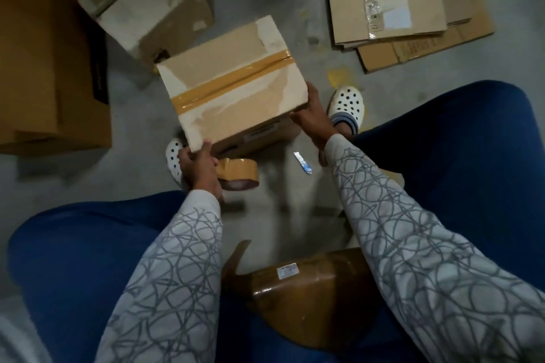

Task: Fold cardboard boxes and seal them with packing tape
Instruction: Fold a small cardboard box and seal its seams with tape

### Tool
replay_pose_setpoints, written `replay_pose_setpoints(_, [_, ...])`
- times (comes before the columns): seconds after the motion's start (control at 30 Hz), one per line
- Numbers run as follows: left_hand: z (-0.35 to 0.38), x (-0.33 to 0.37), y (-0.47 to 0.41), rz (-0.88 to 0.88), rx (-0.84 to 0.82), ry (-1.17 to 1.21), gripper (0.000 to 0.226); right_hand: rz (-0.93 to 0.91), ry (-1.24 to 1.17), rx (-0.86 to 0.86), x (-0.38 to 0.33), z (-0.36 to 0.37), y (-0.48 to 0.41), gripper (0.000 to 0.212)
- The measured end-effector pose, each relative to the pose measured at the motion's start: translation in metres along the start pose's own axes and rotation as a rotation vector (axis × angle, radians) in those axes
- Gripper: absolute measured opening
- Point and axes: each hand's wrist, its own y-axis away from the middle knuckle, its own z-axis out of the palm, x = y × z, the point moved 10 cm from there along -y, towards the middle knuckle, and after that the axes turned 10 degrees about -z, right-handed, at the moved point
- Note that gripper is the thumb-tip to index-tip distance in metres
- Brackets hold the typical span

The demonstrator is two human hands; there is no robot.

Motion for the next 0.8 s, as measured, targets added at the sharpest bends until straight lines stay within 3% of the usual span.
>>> replay_pose_setpoints(0.1, [-0.002,0.0,0.008,-0.03,-0.048,-0.092,0.039,0.028,-0.009,0.023,-0.011,0.001,0.007,0.075])
replay_pose_setpoints(0.27, [-0.003,0.0,0.054,-0.065,-0.066,-0.373,0.066,0.042,0.099,0.114,-0.032,-0.007,0.049,0.068])
replay_pose_setpoints(0.4, [0.029,0.03,0.115,0.205,-0.237,-0.509,0.058,-0.037,0.189,-0.035,-0.034,0.009,0.093,0.057])
replay_pose_setpoints(0.5, [0.065,0.037,0.162,0.288,-0.495,-0.528,0.053,-0.037,0.149,-0.103,-0.035,0.01,0.119,0.048])
replay_pose_setpoints(0.57, [0.079,0.044,0.188,0.379,-0.558,-0.562,0.049,-0.009,0.147,-0.154,-0.043,0.003,0.139,0.042])
replay_pose_setpoints(0.7, [0.103,0.076,0.219,0.683,-0.533,-0.791,0.05,0.0,0.137,-0.154,-0.052,-0.018,0.153,0.068])
replay_pose_setpoints(0.8, [0.117,0.101,0.222,0.718,-0.507,-0.954,0.067,-0.058,0.133,-0.051,-0.073,-0.031,0.145,0.078])
